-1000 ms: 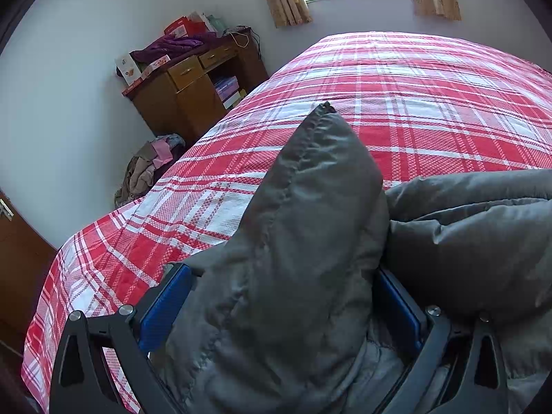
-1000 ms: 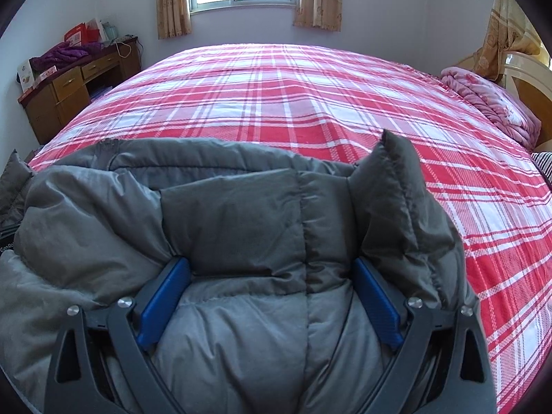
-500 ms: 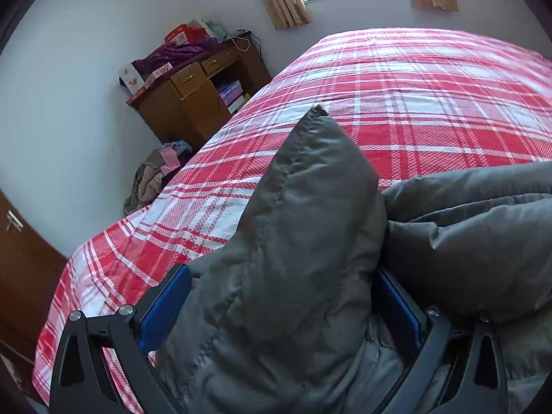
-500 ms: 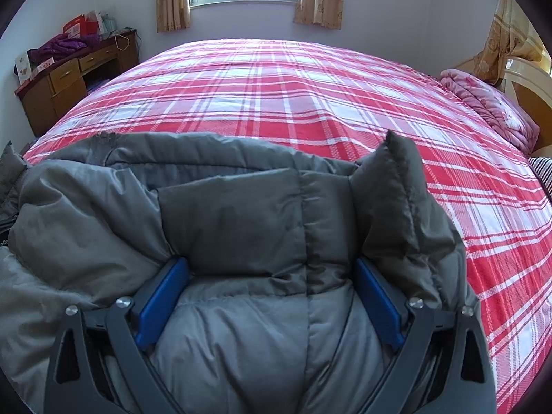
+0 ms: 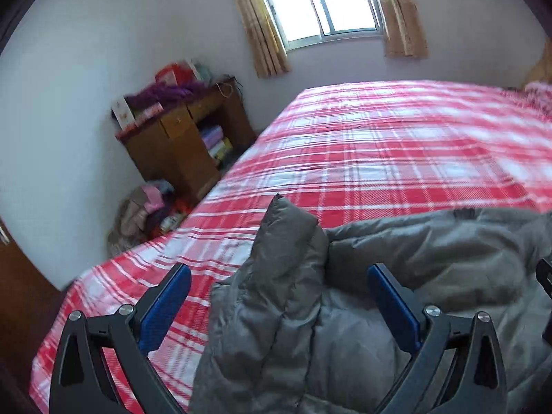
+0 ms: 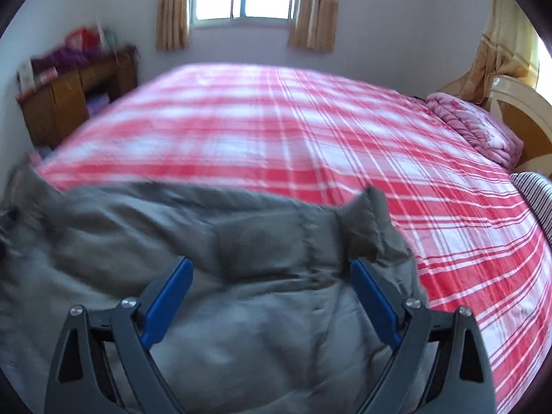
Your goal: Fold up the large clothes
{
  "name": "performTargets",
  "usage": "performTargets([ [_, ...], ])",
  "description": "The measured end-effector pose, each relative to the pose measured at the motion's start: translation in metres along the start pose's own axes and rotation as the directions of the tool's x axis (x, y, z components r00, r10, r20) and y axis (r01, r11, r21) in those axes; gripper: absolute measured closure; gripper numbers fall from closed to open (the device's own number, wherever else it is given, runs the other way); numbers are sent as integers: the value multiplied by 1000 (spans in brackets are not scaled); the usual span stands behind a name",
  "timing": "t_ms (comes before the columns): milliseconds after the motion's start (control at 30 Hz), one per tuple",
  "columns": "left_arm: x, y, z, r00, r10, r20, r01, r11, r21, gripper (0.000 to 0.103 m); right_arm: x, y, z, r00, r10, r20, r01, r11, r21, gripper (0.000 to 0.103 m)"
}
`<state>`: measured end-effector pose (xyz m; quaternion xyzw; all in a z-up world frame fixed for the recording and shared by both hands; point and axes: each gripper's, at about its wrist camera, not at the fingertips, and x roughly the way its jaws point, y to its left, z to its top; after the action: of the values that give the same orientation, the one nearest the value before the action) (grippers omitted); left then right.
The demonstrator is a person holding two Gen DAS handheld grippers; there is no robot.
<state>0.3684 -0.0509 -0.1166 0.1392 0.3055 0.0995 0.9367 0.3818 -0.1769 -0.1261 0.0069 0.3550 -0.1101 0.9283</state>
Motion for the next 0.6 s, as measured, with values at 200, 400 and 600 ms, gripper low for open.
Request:
performTargets([
  [200,52,4,-33,988,72,-137,-75,997,-14,1,10,56,-18,999,26,-41,-31,994,-109,6],
  [400,68,11,-45,986,9,-165,-25,995,-97,1,38,55,-36,995,34,-91,-43,994,-99,3],
  [600,71,4,-47,985,20,-173,-35,996,-81,1,47,59,-41,994,23,-108,-35,993,-111,0],
])
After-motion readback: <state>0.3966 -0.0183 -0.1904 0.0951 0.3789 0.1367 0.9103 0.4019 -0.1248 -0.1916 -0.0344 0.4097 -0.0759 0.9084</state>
